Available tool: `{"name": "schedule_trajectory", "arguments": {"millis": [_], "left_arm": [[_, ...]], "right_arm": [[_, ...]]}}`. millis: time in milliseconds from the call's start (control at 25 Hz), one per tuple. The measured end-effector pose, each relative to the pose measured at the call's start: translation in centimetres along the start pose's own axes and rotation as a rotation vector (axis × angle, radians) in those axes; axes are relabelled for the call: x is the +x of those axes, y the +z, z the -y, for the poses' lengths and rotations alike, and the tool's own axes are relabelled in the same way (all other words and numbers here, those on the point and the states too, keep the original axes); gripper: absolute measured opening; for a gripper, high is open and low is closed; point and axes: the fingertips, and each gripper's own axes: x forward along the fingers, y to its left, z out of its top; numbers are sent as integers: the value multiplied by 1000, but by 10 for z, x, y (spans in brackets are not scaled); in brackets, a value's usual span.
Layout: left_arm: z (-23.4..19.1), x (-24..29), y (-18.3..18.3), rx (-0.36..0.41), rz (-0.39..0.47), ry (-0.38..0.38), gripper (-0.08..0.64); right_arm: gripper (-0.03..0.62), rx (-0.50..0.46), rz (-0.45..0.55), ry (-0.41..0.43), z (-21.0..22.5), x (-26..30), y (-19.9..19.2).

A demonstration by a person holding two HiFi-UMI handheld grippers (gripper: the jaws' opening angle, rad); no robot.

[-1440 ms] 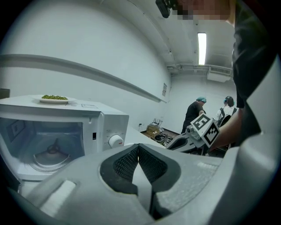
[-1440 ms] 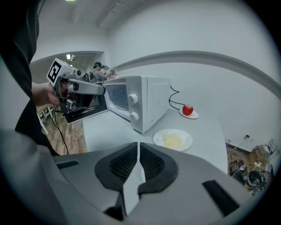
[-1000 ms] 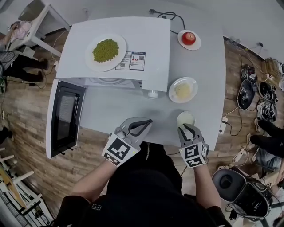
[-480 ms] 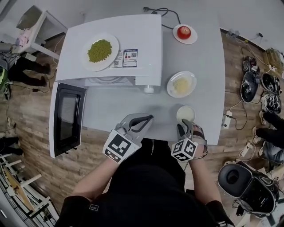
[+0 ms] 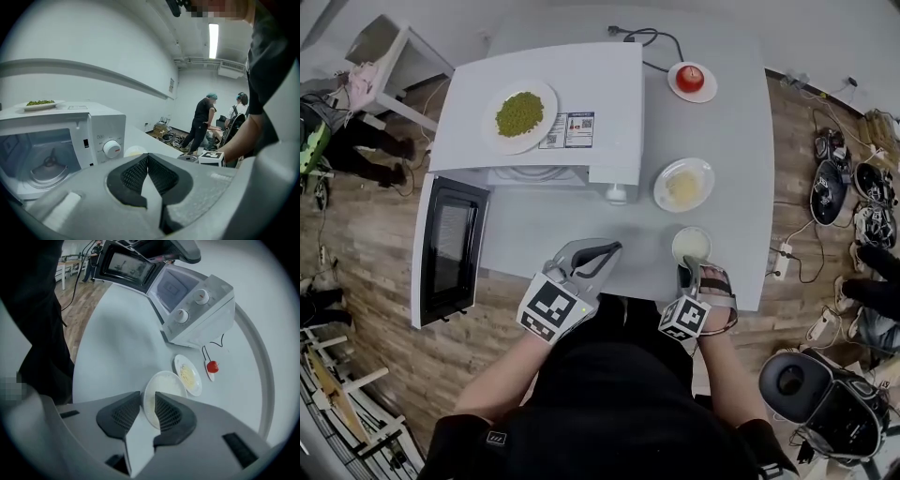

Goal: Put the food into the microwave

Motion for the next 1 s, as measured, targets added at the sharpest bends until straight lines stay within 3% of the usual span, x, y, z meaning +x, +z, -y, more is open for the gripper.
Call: {"name": "schedule_trajectory", "arguments": {"millis": [400, 600, 1000], "left_arm": [[-8, -4, 13, 32, 4, 20, 9], [-16, -6, 21, 32, 17, 47, 9], [-28, -13, 20, -5, 14, 137, 9]], "right_arm": [[78, -11, 0, -39, 17, -3, -9], [78, -23, 30, -98, 38, -10, -6], [78, -173, 166, -118, 69, -25, 20]]}}
